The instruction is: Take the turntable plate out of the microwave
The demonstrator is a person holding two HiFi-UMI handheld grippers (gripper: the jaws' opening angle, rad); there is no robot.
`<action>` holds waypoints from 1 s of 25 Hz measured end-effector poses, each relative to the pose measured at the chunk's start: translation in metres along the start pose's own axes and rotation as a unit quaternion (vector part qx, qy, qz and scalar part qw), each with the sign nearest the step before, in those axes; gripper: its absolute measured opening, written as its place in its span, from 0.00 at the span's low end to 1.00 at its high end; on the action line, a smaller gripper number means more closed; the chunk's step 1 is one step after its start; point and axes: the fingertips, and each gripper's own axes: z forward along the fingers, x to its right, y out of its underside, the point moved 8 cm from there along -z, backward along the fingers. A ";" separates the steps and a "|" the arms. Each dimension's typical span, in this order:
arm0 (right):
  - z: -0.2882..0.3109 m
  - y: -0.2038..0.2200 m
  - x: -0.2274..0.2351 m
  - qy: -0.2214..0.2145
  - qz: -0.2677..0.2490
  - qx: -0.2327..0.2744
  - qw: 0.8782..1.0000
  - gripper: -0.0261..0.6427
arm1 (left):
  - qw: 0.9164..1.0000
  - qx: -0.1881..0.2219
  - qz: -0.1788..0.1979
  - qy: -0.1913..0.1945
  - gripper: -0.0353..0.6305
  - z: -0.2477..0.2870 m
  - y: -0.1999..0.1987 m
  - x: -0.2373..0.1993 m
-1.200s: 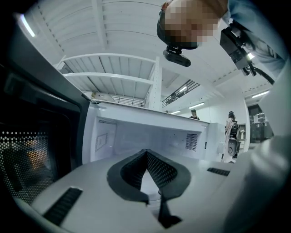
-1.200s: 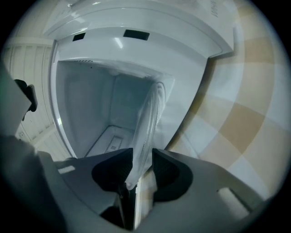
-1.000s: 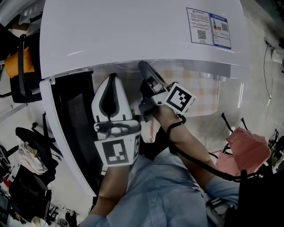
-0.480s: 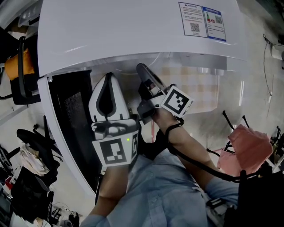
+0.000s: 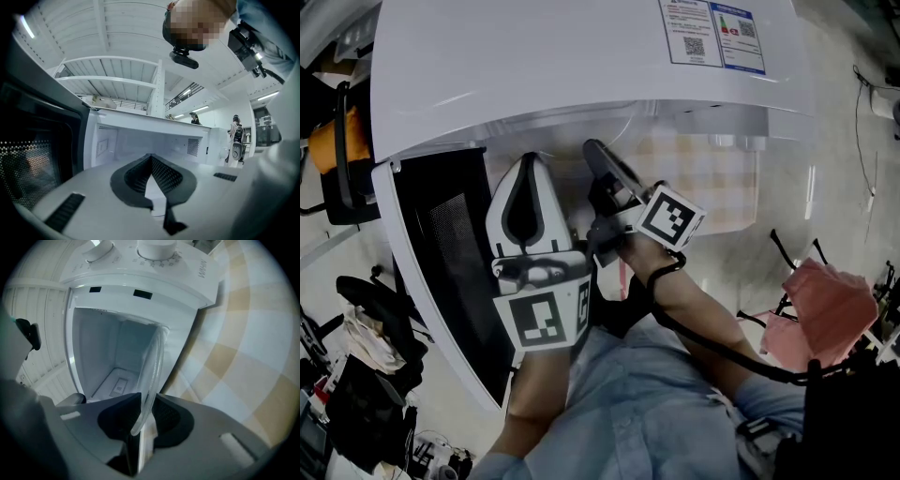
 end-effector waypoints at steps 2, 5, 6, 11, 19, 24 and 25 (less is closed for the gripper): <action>0.001 -0.001 0.001 0.001 -0.001 0.000 1.000 0.15 | 1.000 0.000 0.000 0.000 0.06 0.001 0.000 0.000; 0.004 -0.006 0.004 0.002 0.005 0.003 1.000 0.19 | 1.000 0.001 0.000 -0.001 0.06 0.003 -0.001 0.000; 0.005 -0.008 0.004 -0.001 0.009 0.004 1.000 0.20 | 1.000 0.001 0.000 -0.002 0.06 0.005 -0.001 0.000; 0.017 -0.017 0.005 -0.005 0.009 0.002 1.000 0.22 | 1.000 0.001 -0.001 -0.005 0.06 0.011 -0.001 -0.003; 0.022 -0.021 0.009 0.001 0.021 -0.001 1.000 0.19 | 1.000 -0.001 -0.005 -0.010 0.06 0.017 0.000 -0.010; 0.021 -0.020 0.004 -0.018 0.009 0.004 1.000 0.12 | 1.000 -0.001 -0.004 -0.011 0.06 0.015 -0.001 -0.009; 0.020 -0.019 0.004 -0.020 0.009 0.004 1.000 0.12 | 1.000 -0.001 -0.003 -0.011 0.06 0.015 -0.001 -0.009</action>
